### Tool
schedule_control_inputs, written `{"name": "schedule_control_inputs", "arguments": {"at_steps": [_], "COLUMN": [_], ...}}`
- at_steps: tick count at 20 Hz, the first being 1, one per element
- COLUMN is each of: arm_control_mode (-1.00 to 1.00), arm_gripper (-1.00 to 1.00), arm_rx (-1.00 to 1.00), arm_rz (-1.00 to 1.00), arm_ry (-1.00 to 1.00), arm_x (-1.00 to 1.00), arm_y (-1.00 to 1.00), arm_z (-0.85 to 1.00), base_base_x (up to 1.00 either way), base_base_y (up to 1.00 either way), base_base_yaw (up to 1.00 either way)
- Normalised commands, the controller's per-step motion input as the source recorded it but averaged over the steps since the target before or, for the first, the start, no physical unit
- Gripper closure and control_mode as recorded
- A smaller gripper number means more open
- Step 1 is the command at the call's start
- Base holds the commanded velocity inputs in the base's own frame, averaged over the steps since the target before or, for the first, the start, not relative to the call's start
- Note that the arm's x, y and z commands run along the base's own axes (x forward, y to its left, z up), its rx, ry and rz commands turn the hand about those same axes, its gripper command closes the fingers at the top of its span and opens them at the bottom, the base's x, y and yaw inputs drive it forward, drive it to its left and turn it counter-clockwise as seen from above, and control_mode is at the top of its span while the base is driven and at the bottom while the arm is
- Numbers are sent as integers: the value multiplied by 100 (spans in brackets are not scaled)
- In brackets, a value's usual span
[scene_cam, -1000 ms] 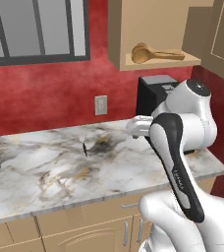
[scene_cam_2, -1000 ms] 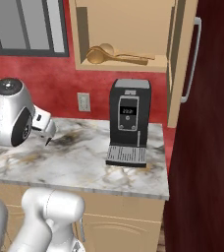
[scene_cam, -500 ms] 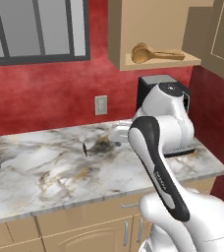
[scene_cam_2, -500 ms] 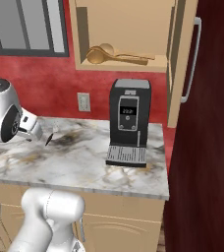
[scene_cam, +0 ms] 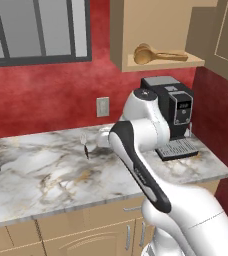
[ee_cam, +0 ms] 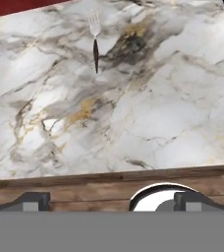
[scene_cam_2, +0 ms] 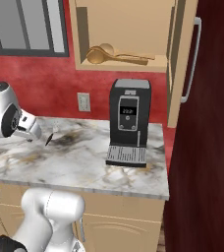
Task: Organize the utensils by type. Pick up the wooden spoons from the counter and place them in the open cabinet. Then pick up the metallic utensils from the counter and place them in the open drawer.
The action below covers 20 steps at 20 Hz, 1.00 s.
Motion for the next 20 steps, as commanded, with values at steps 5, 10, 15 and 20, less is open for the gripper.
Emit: {"name": "schedule_control_inputs", "arguments": {"at_steps": [5,10,15,20], "arm_control_mode": [-100,-100,-100,-100], "arm_gripper": [-100,-100,-100,-100], "arm_rx": [-1,0,-3,-5], "arm_rz": [-3,0,0,2], "arm_ry": [8,1,0,6], "arm_x": [52,63,65,62], "arm_y": [10,8,17,9], "arm_z": [-31,-24,-28,-29], "base_base_x": [0,0,0,0], "base_base_y": [0,0,0,0], "base_base_yaw": [0,0,0,0]}}
